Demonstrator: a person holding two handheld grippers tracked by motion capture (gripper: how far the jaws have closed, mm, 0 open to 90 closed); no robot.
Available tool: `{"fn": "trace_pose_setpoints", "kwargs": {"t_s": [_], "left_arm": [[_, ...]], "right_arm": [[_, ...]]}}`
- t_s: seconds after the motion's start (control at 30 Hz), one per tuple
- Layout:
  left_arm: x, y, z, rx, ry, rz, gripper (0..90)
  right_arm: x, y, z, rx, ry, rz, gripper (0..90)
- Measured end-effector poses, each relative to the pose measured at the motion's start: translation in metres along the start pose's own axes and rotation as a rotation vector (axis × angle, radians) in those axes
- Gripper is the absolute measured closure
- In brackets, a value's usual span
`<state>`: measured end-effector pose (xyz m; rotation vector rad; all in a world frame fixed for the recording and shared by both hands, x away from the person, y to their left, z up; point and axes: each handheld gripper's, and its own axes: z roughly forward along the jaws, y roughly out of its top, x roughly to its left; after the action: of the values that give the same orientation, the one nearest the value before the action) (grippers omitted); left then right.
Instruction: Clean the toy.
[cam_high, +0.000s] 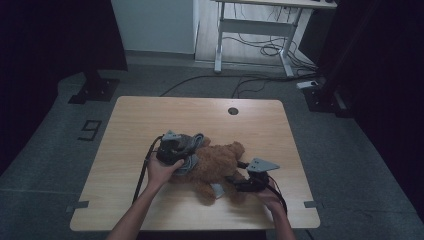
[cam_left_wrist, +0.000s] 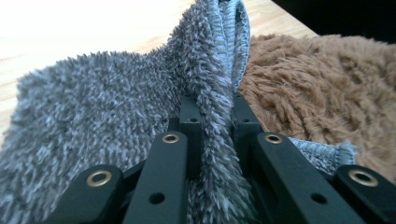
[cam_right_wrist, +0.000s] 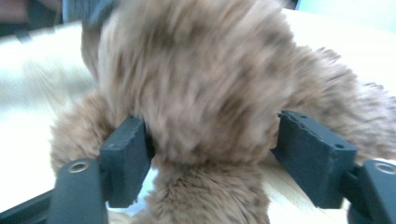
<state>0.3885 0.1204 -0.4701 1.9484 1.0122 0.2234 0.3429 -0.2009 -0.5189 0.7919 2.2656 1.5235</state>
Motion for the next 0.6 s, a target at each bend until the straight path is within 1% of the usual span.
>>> {"fn": "trace_pose_setpoints", "kwargs": {"t_s": [0.03,0.07,0.1,0.13,0.17,0.2,0.27,0.33,0.37,0.43,0.47,0.53,0.57,0.6], "left_arm": [[-0.002,-0.001,0.000,0.000,0.002,0.008,79.2],[-0.006,-0.003,0.000,0.000,-0.005,0.014,79.3],[-0.009,-0.004,0.000,0.002,-0.010,0.019,79.3],[-0.011,-0.005,0.000,0.000,-0.006,0.026,79.4],[-0.015,-0.007,0.000,-0.003,0.007,0.043,79.4],[-0.017,-0.009,0.000,-0.008,0.013,0.048,79.4],[-0.019,-0.011,-0.001,-0.016,0.021,0.054,79.4],[-0.019,-0.013,-0.003,-0.022,0.019,0.055,79.4],[-0.020,-0.015,-0.003,-0.026,0.017,0.054,79.4],[-0.021,-0.018,-0.006,-0.032,0.011,0.055,79.4],[-0.021,-0.019,-0.006,-0.035,0.008,0.055,79.4],[-0.021,-0.022,-0.008,-0.041,0.002,0.057,79.4],[-0.022,-0.023,-0.009,-0.043,-0.004,0.055,79.4],[-0.023,-0.025,-0.010,-0.046,-0.007,0.056,79.3]], "right_arm": [[-0.002,0.002,-0.005,-0.011,0.009,0.021,23.8],[-0.002,0.003,-0.008,-0.022,0.007,0.033,22.5],[-0.003,0.007,-0.014,-0.053,0.009,0.064,22.0],[-0.004,0.010,-0.017,-0.083,0.021,0.087,20.6],[-0.004,0.013,-0.020,-0.098,0.024,0.097,18.6],[-0.004,0.018,-0.023,-0.112,0.021,0.109,17.7],[-0.003,0.027,-0.022,-0.105,0.003,0.128,15.7],[-0.002,0.033,-0.016,-0.075,-0.013,0.136,13.7],[-0.002,0.036,-0.011,-0.046,-0.018,0.143,12.8],[-0.004,0.037,0.001,0.017,-0.002,0.155,10.2],[-0.003,0.036,0.008,0.061,0.010,0.162,8.4],[0.000,0.033,0.018,0.120,0.021,0.161,5.1],[0.001,0.030,0.022,0.152,0.017,0.161,3.1],[0.003,0.027,0.026,0.170,0.016,0.164,2.3]]}}
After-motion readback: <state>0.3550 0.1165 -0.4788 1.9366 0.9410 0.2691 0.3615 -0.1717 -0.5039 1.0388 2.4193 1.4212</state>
